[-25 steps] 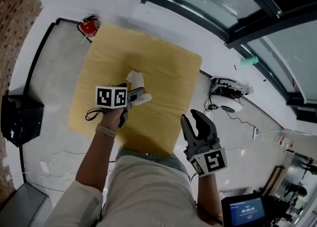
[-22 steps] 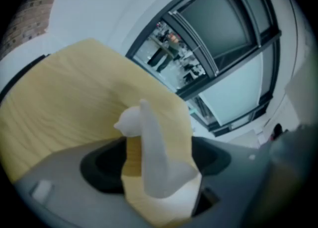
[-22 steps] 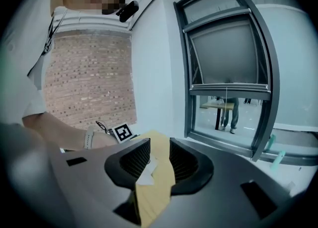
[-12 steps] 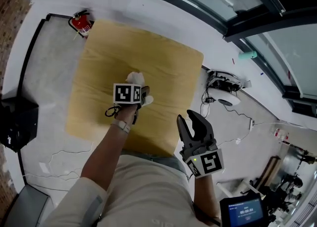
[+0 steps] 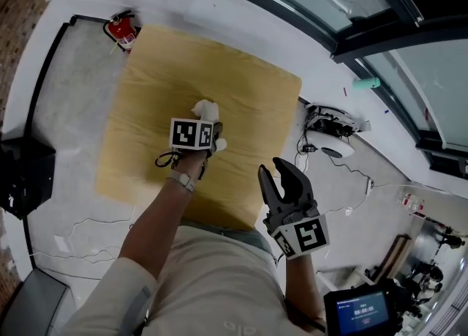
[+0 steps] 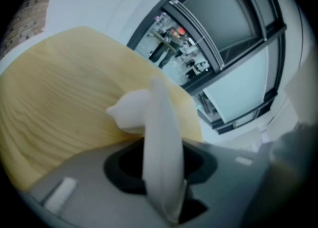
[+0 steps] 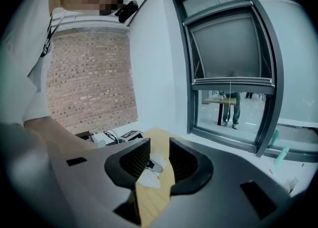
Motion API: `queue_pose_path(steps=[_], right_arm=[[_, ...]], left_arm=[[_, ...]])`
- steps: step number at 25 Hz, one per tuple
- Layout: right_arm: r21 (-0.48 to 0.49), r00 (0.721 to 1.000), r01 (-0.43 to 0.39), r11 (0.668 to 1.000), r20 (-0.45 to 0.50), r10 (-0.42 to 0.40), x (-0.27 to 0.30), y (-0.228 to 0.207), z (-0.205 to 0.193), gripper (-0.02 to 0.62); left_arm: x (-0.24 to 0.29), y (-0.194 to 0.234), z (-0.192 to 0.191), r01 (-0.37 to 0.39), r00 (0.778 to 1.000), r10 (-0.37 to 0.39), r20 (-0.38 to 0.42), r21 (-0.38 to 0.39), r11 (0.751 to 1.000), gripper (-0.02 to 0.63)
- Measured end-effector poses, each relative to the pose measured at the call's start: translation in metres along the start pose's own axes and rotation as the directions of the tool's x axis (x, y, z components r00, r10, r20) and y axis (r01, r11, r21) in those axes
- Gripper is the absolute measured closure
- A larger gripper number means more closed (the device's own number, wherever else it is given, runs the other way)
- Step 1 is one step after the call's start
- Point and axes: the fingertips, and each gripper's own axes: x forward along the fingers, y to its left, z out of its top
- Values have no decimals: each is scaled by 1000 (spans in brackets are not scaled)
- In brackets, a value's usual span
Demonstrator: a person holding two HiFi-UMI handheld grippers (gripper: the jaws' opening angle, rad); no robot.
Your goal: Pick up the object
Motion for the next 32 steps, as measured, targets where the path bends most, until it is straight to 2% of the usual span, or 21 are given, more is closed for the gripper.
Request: queue_pose_path(steps=[3,6,11,15,18,20,23,25,27,28,30,31,32], right_arm=[[-1,1000,-12,1000,1,12,-1,1,1,476],[-6,999,-31,999,19,31,-1,1,7,476],[-29,995,-79,996,50,81,6,6,21,476],[-71,985,-136,988,92,142,9,16,40,476],[-86,968,-195,977,145,206,8,30,64,476],[-47,935,-274,961,222,278,0,45,90,476],[9,861,-406,914,341,379,-17,68,128,476],[-11,820,-453,891,387,422,-27,80,148,476],[-16,774,-510,860,427,467,-40,90,165,476],[3,741,-560,829,450,499,-48,94,172,476],[52,653,-676,735,505,564,-67,105,185,476],[61,610,-720,691,529,590,-77,112,188,476],[56,578,-747,662,546,606,-88,119,190,476]], left_arm=[[-12,-1,-3,5,1000,-5,23,1,1000,451],[-38,-15,5,30,995,-32,92,31,999,453],[-97,-45,28,59,968,-88,237,128,990,453],[-155,-66,40,72,917,-134,375,175,982,453],[-207,-88,47,107,846,-198,495,205,973,453],[-242,-108,48,139,789,-258,558,247,959,453],[-293,-145,43,169,711,-355,607,343,924,453],[-322,-173,37,197,667,-439,602,426,883,453],[-348,-202,29,252,616,-539,575,504,826,453],[-359,-216,24,286,583,-588,561,536,794,453],[-377,-244,16,336,521,-666,533,590,735,451],[-382,-257,10,346,504,-691,517,613,711,451],[-384,-270,5,349,497,-707,502,631,693,449]])
